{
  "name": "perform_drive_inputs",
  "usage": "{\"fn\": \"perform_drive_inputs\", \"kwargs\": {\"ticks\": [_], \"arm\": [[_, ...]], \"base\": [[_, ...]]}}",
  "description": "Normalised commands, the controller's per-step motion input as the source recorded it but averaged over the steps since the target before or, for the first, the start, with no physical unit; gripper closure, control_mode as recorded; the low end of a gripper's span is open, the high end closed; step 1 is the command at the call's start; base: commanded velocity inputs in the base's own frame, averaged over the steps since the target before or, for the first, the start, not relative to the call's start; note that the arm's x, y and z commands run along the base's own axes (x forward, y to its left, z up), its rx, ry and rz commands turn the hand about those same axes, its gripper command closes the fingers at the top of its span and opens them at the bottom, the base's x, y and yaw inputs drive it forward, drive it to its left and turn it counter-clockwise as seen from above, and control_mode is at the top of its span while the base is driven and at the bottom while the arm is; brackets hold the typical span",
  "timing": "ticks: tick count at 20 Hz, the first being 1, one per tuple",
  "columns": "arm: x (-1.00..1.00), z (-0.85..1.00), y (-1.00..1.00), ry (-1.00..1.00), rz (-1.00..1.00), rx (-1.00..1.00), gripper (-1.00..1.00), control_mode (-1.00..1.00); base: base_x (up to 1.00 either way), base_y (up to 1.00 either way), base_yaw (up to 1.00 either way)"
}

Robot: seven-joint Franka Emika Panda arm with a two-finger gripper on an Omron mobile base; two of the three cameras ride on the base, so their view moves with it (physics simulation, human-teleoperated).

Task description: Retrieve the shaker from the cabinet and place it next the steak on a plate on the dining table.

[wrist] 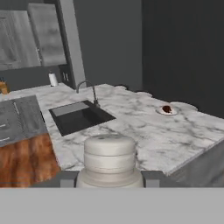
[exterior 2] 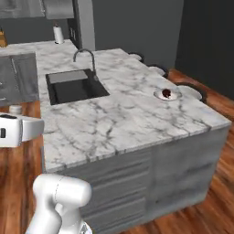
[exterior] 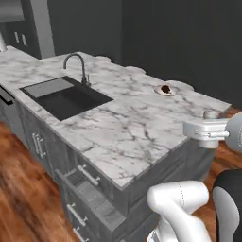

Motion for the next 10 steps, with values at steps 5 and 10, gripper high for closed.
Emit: {"fn": "perform_drive_inputs", "kwargs": {"ticks": [5, 10], "arm": [[0.0, 0.0, 0.0, 0.0, 0.0, 0.0, 1.0, 1.0], [0.0, 0.0, 0.0, 0.0, 0.0, 0.0, 1.0, 1.0]], "base": [[0.0, 0.0, 1.0], [0.0, -0.65, 0.62]]}}
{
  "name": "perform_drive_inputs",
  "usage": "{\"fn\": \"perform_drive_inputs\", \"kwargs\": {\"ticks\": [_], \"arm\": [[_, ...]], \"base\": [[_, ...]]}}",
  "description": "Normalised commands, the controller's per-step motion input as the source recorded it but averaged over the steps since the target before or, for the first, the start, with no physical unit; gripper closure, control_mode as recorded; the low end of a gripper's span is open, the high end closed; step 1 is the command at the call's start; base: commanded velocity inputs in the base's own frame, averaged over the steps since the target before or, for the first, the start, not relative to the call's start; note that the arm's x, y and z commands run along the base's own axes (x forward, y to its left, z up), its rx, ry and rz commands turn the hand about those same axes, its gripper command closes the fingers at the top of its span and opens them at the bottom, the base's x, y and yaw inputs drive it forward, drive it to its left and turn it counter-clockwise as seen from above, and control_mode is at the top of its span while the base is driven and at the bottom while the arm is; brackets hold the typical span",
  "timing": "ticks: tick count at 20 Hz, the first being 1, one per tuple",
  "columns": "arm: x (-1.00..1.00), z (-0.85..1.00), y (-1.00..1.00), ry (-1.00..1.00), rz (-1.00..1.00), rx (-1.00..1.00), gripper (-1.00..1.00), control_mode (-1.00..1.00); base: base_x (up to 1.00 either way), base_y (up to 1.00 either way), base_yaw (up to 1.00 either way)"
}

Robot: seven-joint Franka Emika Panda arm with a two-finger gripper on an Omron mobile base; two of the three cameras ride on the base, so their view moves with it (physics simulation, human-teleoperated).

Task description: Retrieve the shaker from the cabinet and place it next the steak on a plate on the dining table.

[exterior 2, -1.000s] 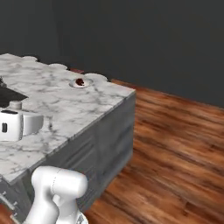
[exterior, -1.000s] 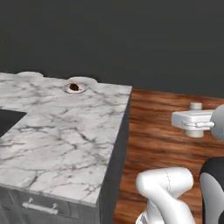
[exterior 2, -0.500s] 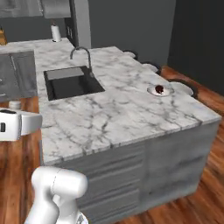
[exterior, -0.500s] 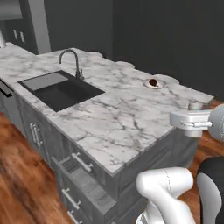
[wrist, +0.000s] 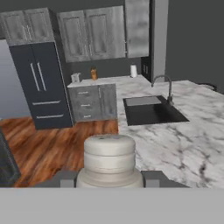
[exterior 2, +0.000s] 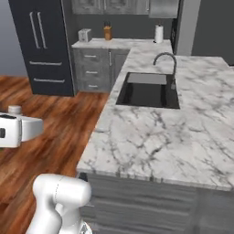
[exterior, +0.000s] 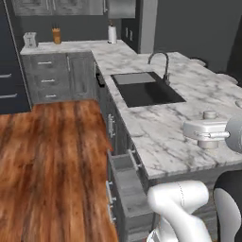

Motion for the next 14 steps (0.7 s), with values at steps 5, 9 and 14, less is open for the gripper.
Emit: {"fn": "perform_drive_inputs", "kwargs": {"ticks": [5, 9, 14], "arm": [[0.0, 0.0, 0.0, 0.0, 0.0, 0.0, 1.0, 1.0], [0.0, 0.0, 0.0, 0.0, 0.0, 0.0, 1.0, 1.0], [0.0, 0.0, 0.0, 0.0, 0.0, 0.0, 1.0, 1.0]], "base": [[-0.24, -0.99, 0.4], [-0.36, -1.0, 0.12], [-0.31, -1.0, 0.04]]}}
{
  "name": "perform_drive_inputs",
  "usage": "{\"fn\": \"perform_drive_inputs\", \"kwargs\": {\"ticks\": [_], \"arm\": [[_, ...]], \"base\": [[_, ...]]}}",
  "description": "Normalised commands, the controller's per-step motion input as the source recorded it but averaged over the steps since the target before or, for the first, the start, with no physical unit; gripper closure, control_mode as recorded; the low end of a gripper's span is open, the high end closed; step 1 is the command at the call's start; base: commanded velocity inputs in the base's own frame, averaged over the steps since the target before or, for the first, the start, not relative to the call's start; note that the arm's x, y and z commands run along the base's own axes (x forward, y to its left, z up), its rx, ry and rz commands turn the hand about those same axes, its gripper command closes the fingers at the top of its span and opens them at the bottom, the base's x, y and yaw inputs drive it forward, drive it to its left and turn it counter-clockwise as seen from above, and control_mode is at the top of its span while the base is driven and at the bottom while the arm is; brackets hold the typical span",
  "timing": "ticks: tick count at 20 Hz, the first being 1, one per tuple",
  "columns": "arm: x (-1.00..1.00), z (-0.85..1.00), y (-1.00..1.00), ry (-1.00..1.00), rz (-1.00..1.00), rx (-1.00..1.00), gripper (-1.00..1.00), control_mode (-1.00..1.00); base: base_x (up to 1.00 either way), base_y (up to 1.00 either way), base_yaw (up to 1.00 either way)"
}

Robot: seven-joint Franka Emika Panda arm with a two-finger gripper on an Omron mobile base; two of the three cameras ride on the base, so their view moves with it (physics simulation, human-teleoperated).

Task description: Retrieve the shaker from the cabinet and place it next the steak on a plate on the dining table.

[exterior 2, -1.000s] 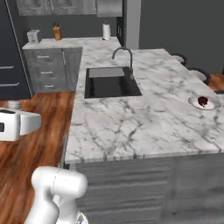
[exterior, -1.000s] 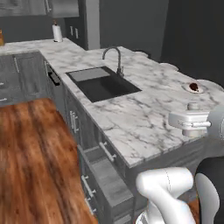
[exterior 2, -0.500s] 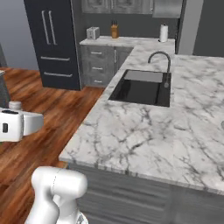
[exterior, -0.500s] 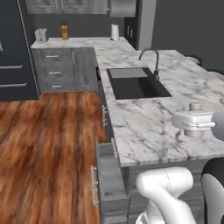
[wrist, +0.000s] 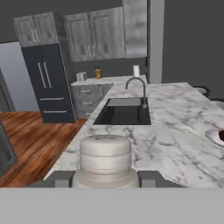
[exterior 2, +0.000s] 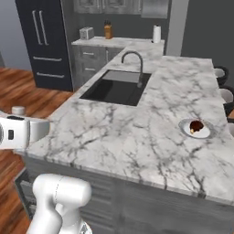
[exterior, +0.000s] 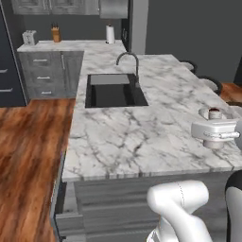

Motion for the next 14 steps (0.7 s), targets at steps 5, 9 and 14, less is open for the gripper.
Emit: {"fn": "perform_drive_inputs", "kwargs": {"ticks": [5, 9, 14], "arm": [[0.0, 0.0, 0.0, 0.0, 0.0, 0.0, 1.0, 1.0], [0.0, 0.0, 0.0, 0.0, 0.0, 0.0, 1.0, 1.0], [0.0, 0.0, 0.0, 0.0, 0.0, 0.0, 1.0, 1.0]], "base": [[-0.06, -1.0, 0.0], [0.02, -1.0, 0.0], [0.28, -1.0, 0.05]]}}
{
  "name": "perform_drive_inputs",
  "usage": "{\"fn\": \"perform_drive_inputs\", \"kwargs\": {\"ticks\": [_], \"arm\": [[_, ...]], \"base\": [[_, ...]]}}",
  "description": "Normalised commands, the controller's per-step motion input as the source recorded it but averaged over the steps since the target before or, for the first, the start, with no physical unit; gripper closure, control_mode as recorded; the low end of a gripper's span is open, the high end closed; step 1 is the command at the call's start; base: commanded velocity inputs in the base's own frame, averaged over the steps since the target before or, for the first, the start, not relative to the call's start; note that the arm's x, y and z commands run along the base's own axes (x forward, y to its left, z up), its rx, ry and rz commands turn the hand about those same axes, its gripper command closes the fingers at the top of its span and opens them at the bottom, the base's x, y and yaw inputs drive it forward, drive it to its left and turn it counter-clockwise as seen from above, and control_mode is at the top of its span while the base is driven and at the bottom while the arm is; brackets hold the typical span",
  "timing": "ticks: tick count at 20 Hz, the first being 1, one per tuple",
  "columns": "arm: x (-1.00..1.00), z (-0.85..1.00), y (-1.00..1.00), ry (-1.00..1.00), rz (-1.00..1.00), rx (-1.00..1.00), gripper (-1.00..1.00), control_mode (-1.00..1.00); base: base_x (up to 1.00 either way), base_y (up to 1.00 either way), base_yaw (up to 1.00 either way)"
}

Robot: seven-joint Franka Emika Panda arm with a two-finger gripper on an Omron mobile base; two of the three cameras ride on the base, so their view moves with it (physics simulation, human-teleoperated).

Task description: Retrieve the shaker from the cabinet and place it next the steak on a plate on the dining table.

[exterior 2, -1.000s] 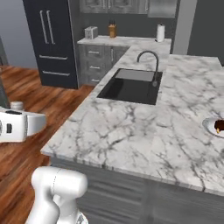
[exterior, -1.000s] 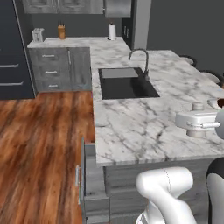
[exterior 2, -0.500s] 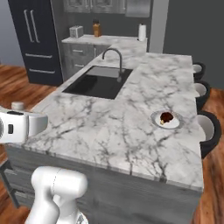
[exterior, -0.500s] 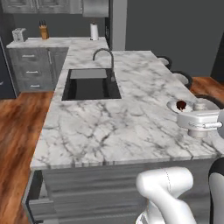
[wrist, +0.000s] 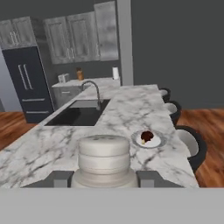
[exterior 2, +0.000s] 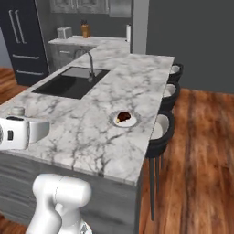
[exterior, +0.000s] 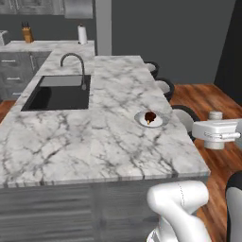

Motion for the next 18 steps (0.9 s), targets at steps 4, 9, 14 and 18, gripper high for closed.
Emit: {"fn": "perform_drive_inputs", "kwargs": {"ticks": [4, 9, 14, 18], "arm": [[0.0, 0.0, 0.0, 0.0, 0.0, 0.0, 1.0, 1.0], [0.0, 0.0, 0.0, 0.0, 0.0, 0.0, 1.0, 1.0], [0.0, 0.0, 0.0, 0.0, 0.0, 0.0, 1.0, 1.0], [0.0, 0.0, 0.0, 0.0, 0.0, 0.0, 1.0, 1.0]], "base": [[0.91, -0.41, 0.09], [1.0, 0.01, 0.0], [1.0, -0.19, -0.1], [0.94, -0.17, -0.32]]}}
